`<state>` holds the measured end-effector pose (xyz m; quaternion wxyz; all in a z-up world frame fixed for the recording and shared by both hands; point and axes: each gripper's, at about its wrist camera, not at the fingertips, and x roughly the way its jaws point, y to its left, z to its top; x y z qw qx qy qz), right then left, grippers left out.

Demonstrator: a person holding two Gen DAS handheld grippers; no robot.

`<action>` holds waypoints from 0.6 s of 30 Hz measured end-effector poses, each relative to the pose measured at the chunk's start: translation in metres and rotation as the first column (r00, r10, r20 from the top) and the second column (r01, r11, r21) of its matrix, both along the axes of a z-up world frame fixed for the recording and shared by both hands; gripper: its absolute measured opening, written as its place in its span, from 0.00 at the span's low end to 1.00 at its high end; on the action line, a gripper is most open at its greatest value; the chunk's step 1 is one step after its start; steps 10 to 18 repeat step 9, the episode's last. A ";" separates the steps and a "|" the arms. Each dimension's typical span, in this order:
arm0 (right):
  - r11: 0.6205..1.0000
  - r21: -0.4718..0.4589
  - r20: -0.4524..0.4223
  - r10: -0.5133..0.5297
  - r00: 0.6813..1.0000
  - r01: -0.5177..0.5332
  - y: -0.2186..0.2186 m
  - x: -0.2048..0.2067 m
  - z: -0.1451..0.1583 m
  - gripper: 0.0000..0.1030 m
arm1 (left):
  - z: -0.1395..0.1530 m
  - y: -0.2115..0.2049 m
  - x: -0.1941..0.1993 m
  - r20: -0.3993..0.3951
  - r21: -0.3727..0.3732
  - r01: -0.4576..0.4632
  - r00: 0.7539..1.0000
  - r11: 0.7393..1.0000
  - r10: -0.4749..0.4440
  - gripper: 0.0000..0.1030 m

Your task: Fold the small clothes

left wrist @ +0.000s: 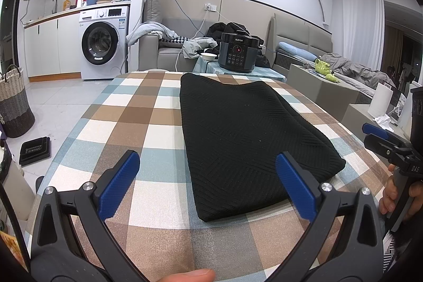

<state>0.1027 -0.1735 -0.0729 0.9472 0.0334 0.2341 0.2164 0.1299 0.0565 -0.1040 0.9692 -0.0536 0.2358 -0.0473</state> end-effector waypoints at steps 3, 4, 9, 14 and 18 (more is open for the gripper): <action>1.000 0.001 0.001 -0.001 1.000 0.001 0.000 -0.001 0.000 1.00 | 0.000 0.000 0.000 0.000 0.000 -0.001 1.000 1.000 0.001 0.99; 1.000 0.001 0.001 -0.001 1.000 0.001 0.000 0.000 0.000 1.00 | 0.000 0.000 0.000 -0.001 0.000 -0.002 1.000 1.000 0.002 0.99; 1.000 -0.001 0.000 0.002 1.000 -0.002 0.001 -0.001 -0.002 1.00 | 0.000 0.000 0.000 0.000 -0.001 0.001 1.000 1.000 -0.001 0.99; 1.000 -0.001 0.000 0.002 1.000 -0.002 0.001 -0.001 -0.002 1.00 | 0.000 0.000 0.000 0.000 -0.001 0.001 1.000 1.000 -0.001 0.99; 1.000 -0.001 0.000 0.002 1.000 -0.002 0.001 -0.001 -0.002 1.00 | 0.000 0.000 0.000 0.000 -0.001 0.001 1.000 1.000 -0.001 0.99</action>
